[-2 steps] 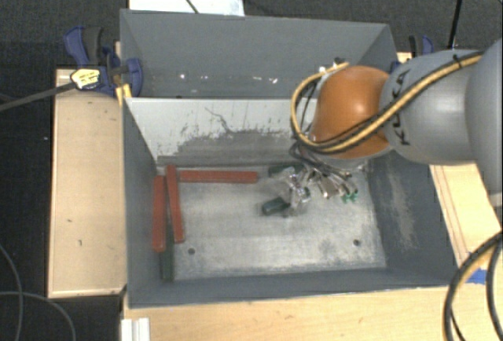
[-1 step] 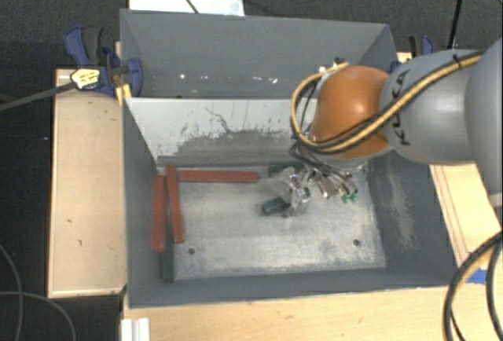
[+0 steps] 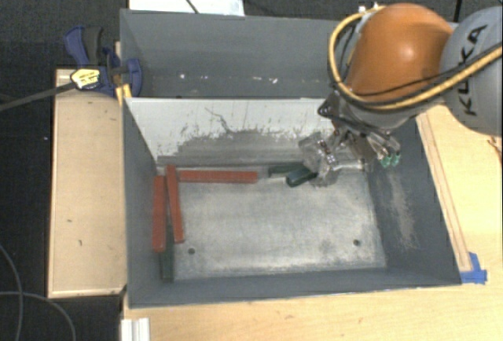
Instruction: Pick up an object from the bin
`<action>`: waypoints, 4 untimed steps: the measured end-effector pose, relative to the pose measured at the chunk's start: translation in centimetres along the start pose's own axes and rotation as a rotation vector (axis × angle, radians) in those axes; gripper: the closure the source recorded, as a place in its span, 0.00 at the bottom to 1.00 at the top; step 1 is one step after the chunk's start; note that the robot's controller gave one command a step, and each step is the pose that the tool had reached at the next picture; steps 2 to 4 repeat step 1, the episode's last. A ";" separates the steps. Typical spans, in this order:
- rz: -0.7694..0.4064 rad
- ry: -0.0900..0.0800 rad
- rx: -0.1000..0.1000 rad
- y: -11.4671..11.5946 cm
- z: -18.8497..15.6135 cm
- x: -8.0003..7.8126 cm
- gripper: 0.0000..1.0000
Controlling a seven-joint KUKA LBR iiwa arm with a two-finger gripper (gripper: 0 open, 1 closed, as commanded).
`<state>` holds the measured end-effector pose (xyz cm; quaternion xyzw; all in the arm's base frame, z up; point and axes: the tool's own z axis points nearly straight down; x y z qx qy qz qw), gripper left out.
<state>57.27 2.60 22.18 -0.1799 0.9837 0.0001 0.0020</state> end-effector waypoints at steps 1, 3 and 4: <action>0.001 0.001 0.000 0.0 0.0 0.0 1.00; 0.001 0.001 0.000 0.0 0.0 0.0 1.00; 0.001 0.001 0.000 0.0 0.0 0.0 1.00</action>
Offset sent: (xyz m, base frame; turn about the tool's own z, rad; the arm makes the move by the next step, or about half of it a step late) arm 0.0068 -0.0063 0.0137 -0.3449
